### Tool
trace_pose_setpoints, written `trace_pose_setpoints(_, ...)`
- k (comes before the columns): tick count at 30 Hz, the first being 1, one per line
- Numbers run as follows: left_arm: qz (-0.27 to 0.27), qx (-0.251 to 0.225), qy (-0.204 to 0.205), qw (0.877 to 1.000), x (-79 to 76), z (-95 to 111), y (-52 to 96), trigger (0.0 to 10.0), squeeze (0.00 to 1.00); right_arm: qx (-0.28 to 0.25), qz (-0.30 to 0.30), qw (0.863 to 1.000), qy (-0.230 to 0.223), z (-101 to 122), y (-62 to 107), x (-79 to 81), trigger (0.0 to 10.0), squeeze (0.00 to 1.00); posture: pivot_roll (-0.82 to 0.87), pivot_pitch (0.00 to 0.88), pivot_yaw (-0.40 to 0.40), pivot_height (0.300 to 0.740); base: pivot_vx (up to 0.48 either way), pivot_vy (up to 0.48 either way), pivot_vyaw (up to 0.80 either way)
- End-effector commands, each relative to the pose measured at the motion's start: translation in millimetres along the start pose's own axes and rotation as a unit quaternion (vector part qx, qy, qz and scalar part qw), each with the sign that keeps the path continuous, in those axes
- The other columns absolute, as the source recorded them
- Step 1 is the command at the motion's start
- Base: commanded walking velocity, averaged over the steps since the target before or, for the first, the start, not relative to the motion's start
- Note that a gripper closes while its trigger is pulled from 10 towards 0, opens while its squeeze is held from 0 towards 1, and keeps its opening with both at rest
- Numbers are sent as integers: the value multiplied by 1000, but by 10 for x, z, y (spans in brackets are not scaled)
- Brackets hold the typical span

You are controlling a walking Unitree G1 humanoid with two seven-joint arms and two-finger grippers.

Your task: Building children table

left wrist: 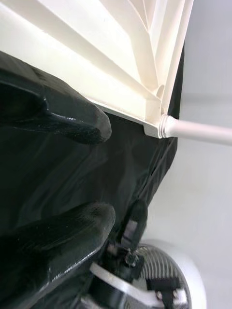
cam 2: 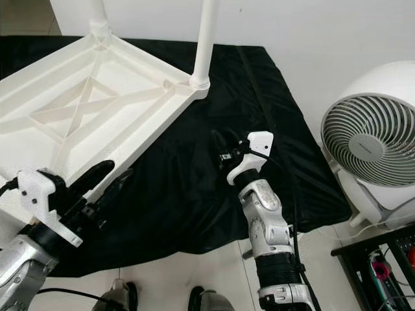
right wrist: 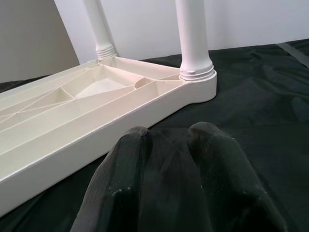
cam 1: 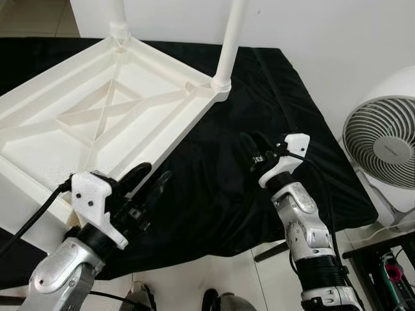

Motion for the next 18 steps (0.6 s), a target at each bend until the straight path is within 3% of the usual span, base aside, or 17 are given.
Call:
trace_pose_setpoints(1, -76, 7, -3, 997, -163, 20, 72, 10000, 0, 5, -4, 1000, 7, -41, 21, -51, 10000, 0, 265, 193, -118, 740, 0, 0, 0)
trace_pose_setpoints(6, -42, -22, -55, 997, -106, 128, 173, 10000, 0, 3, 0, 1000, 11, -59, -24, -71, 10000, 0, 279, 190, -114, 740, 0, 0, 0)
trace_pose_setpoints(16, -46, -14, -52, 997, -68, 102, 391, 10000, 0, 5, -2, 1000, 17, -114, -49, -133, 10000, 0, 286, 189, -110, 740, 0, 0, 0)
trace_pose_setpoints(18, -52, 6, -61, 997, -61, 52, 448, 10000, 0, 6, -3, 1000, 18, -124, -54, -140, 10000, 0, 292, 188, -105, 740, 0, 0, 0)
Point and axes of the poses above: a point about 5 cm out from each wrist's last joint towards the gripper, its own y axis pointing back from the gripper into the wrist, its own z axis along the axis of the wrist's last joint, x = y × z, the point moved 5 cm from there along -y, pointing out of the wrist towards the gripper, and after that the axes turned 11 degrees about y, right-handed, at the moved point
